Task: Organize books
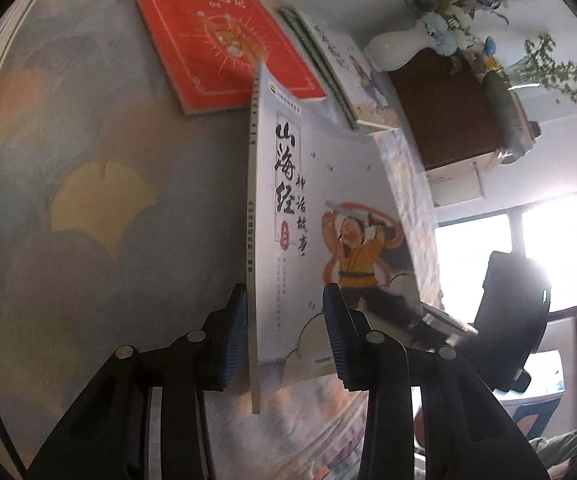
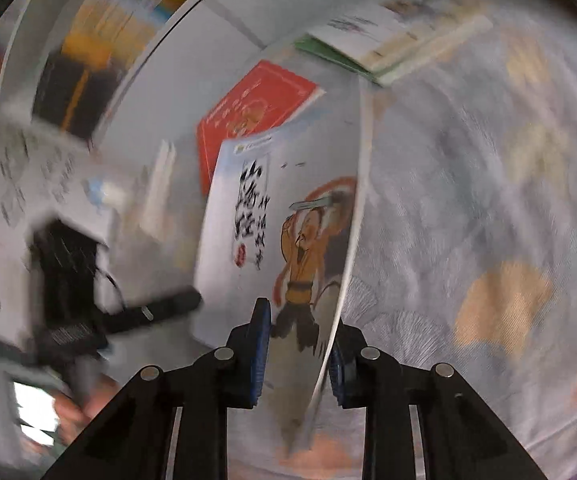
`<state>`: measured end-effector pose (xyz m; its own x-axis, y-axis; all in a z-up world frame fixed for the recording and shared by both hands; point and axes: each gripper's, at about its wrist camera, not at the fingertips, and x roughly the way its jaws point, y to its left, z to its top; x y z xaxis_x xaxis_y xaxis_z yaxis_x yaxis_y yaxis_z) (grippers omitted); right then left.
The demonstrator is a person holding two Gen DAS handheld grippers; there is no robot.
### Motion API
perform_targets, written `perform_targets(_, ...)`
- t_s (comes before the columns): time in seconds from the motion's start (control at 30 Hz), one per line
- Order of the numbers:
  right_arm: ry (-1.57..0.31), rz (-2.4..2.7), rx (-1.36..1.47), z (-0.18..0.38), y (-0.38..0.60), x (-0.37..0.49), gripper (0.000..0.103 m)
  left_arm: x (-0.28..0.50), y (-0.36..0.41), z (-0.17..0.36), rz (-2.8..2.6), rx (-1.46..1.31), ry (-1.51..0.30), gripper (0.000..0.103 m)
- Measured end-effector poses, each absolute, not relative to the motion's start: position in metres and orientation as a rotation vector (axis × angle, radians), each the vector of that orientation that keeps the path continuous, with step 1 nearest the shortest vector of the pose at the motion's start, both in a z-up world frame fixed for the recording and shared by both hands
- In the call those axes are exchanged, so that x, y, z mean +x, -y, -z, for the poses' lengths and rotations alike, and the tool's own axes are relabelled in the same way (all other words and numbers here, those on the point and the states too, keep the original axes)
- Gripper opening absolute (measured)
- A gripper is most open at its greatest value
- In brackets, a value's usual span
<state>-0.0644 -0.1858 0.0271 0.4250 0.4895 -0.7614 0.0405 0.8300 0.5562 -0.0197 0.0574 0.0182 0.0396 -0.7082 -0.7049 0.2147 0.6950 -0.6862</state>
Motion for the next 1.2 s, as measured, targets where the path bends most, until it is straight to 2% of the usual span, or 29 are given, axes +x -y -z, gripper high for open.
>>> perform_targets(0.17,-1.075,-0.303,0.215,-0.043,0.149,-0.072,0.026,-0.014,-0.063,-0.020,0.785,-0.486,-1.351,0.034)
perform_targets(0.63,-0.890,-0.343,-0.054,-0.105,0.111,-0.092,0.026,-0.017,-0.089,-0.069,0.838,-0.528,-1.216,0.034)
perform_targets(0.9,-0.740,-0.450,-0.150,-0.156,0.056,-0.071,0.027,-0.010,-0.172,-0.117,0.698,-0.604,-1.022,0.034)
perform_targets(1.03,-0.706,-0.544,-0.177,-0.163,0.007,-0.041,0.028,0.002,-0.226,-0.130,0.583,-0.619,-0.941,0.034)
perform_targets(1.2,-0.728,-0.664,-0.175,-0.154,-0.059,0.008,0.029,0.026,-0.277,-0.120,0.445,-0.628,-0.909,0.034)
